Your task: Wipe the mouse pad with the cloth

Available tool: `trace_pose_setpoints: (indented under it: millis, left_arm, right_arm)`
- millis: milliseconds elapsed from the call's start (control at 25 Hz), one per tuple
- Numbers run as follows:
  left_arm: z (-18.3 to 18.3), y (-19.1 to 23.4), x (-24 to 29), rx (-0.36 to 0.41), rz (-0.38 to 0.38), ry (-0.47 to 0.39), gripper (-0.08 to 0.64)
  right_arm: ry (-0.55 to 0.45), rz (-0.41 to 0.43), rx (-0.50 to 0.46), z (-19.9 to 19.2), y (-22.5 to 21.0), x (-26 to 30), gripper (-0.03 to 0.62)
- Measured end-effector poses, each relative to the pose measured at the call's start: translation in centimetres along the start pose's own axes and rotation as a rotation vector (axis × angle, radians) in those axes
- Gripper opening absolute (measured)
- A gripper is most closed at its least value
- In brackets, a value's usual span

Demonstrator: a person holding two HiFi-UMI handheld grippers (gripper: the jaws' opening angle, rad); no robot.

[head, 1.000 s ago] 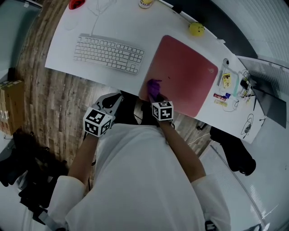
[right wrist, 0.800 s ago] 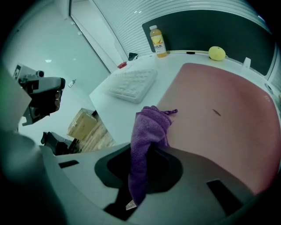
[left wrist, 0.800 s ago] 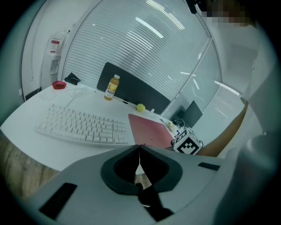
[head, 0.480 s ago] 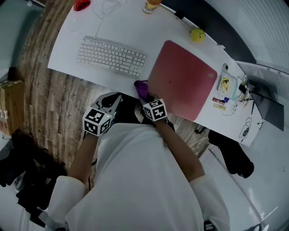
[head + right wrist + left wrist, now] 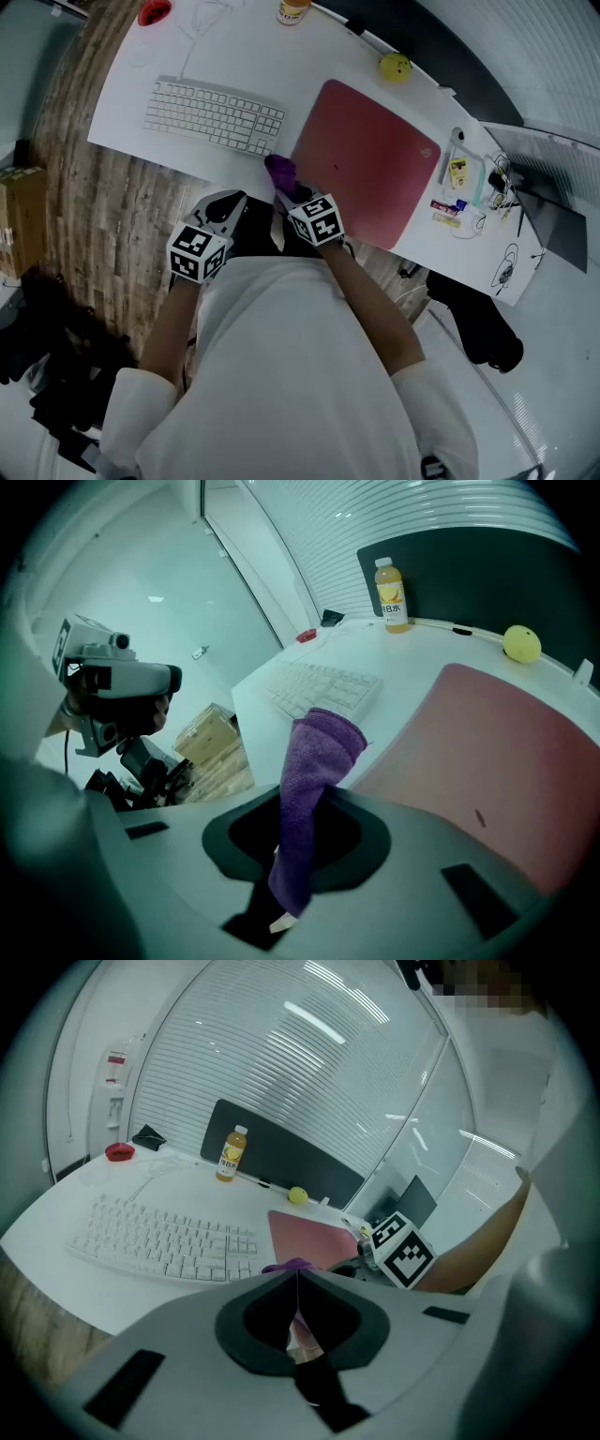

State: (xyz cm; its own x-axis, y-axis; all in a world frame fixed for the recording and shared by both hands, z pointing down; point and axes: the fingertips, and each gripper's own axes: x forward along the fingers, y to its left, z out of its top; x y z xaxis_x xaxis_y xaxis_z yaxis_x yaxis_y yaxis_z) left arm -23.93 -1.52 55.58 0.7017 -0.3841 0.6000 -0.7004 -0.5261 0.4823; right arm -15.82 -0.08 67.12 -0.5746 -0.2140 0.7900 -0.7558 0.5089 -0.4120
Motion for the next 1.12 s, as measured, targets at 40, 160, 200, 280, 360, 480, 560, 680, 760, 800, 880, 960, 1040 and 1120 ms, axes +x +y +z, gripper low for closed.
trace_pose_setpoints:
  millis: [40,160,200,280,360,480,560,680,760,800,880,960,1040,1120]
  left_arm:
    - [0.0,-0.3,0.1,-0.004,0.011,-0.003,0.02]
    - [-0.1,-1.2,0.1,-0.024,0.049,-0.01,0.02]
    - [-0.2,-1.5,0.0,-0.029,0.062,-0.01,0.02]
    - [-0.3,-2.0,0.1,-0.039,0.085,-0.006,0.02]
    - [-0.3,-2.6,0.3,-0.043,0.103,-0.003,0.02]
    - [0.1,-3.6,0.8,-0.044,0.118,-0.001,0.02]
    - [0.3,-4.3,1.4,-0.044,0.122,0.003,0.02]
    - [0.7,-5.3,2.7,-0.029,0.112,0.016,0.02]
    - [0.8,-6.1,3.6,-0.013,0.098,0.029,0.02]
    - [0.8,-6.6,4.0,-0.007,0.09,0.035,0.02]
    - [1.0,-7.4,5.0,0.007,0.077,0.046,0.02]
    - [1.5,-8.3,5.8,0.025,0.063,0.051,0.02]
    - [2.0,-9.1,6.6,0.043,0.048,0.053,0.02]
    - [2.3,-9.9,7.4,0.06,0.033,0.059,0.02]
  right_arm:
    - [-0.001,-0.005,0.0,-0.1,-0.6,0.1,0.074]
    - [0.007,-0.029,-0.008,-0.5,-2.8,0.3,0.074]
    - [0.01,-0.038,-0.012,-0.6,-3.6,0.3,0.074]
    - [0.014,-0.058,-0.017,-0.9,-5.1,0.1,0.074]
    - [0.013,-0.074,-0.012,-1.3,-6.7,-0.3,0.074]
    - [0.009,-0.102,0.009,-2.0,-9.0,-1.3,0.074]
    - [0.006,-0.122,0.026,-2.8,-10.4,-2.1,0.074]
    - [-0.006,-0.147,0.059,-3.8,-12.6,-3.3,0.074]
    - [-0.014,-0.162,0.084,-4.6,-14.0,-4.3,0.074]
    - [-0.015,-0.17,0.095,-5.1,-14.6,-4.8,0.074]
    - [-0.018,-0.186,0.114,-6.1,-15.7,-5.9,0.074]
    - [-0.023,-0.204,0.132,-7.0,-16.8,-7.0,0.074]
    - [-0.03,-0.222,0.149,-7.9,-17.8,-8.0,0.074]
    - [-0.036,-0.238,0.165,-8.8,-18.8,-9.0,0.074]
